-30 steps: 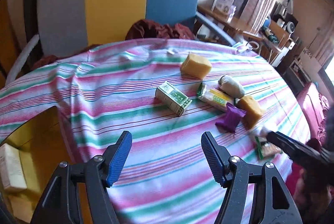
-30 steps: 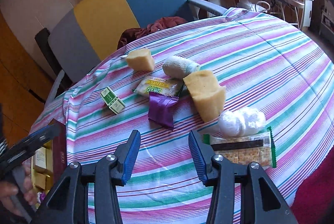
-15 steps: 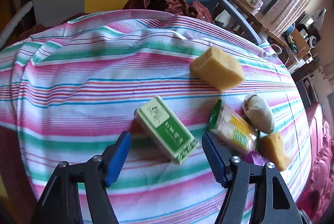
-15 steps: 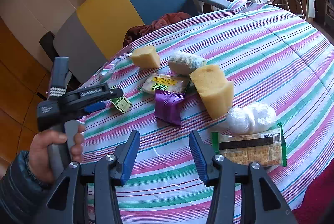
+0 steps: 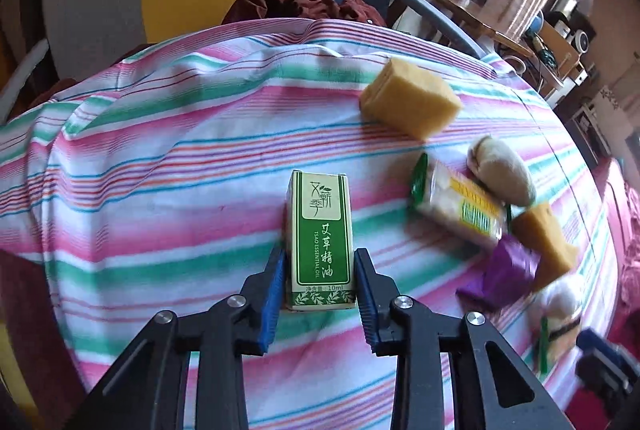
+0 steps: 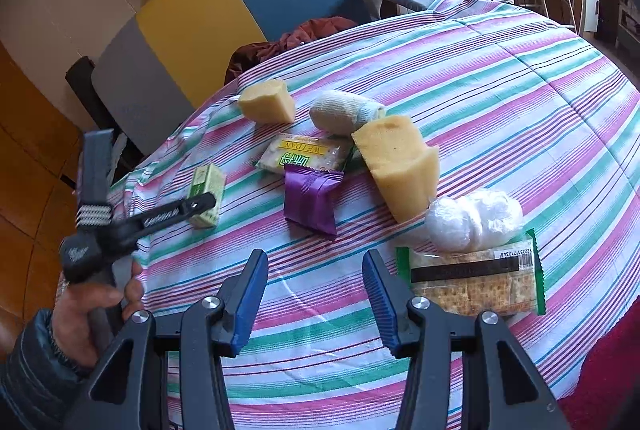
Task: Organize objects
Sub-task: 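Grasp the green box with the left tool while the right tool grasps a yellow sponge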
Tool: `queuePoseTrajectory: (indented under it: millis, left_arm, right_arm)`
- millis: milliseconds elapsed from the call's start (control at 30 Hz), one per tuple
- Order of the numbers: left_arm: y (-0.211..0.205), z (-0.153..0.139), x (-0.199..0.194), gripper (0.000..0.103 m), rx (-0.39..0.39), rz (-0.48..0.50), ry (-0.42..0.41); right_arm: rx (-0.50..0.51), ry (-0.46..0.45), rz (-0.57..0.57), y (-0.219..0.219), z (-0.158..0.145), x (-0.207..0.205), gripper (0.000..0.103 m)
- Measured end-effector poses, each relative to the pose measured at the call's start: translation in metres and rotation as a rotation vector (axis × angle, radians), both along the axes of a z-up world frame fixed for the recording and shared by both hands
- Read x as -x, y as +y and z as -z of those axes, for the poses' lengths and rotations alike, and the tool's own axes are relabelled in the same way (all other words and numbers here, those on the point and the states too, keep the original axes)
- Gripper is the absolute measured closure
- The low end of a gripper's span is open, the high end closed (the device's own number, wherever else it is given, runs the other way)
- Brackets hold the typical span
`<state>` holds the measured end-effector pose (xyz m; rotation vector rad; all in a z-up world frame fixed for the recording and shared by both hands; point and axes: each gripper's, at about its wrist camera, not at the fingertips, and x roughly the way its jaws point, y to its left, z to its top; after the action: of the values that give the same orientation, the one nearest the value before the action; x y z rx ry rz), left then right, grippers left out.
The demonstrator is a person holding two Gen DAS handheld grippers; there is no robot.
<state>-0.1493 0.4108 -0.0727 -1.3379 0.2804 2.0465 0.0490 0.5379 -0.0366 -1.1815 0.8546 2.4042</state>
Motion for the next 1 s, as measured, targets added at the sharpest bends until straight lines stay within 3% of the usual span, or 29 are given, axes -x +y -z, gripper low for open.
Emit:
queuePoseTrajectory:
  millis: [200,367,433,500,600,1000]
  left_arm:
    - [-0.032,-0.016,-0.024,0.069,-0.017,0.04,-0.012]
    - [-0.062,-0.045,-0.034,0.069,-0.077,0.048,0.014]
    - [-0.073,-0.055,-0.038,0.069,-0.097,0.048,0.031]
    - [-0.086,-0.061,-0.042,0.069,-0.113,0.044,0.041]
    - [-0.104,-0.064,-0.047,0.069,-0.126,0.039,0.043]
    - [-0.143,-0.068,-0.065,0.069,-0.174,0.031,0.009]
  right_arm:
    - [-0.035,-0.04,-0.055,-0.004,-0.007,0.018,0.053]
    - [-0.119,-0.045,-0.122,-0.001,-0.018,0.064,0.053]
    - [-0.128,-0.044,-0.133,0.004,-0.019,0.085,0.045]
    - [-0.117,-0.036,-0.129,0.012,-0.019,0.106,0.029]
    - [-0.142,-0.041,-0.129,0.018,-0.02,0.138,0.021]
    - [-0.113,-0.174,0.011,0.051,0.016,0.234,0.015]
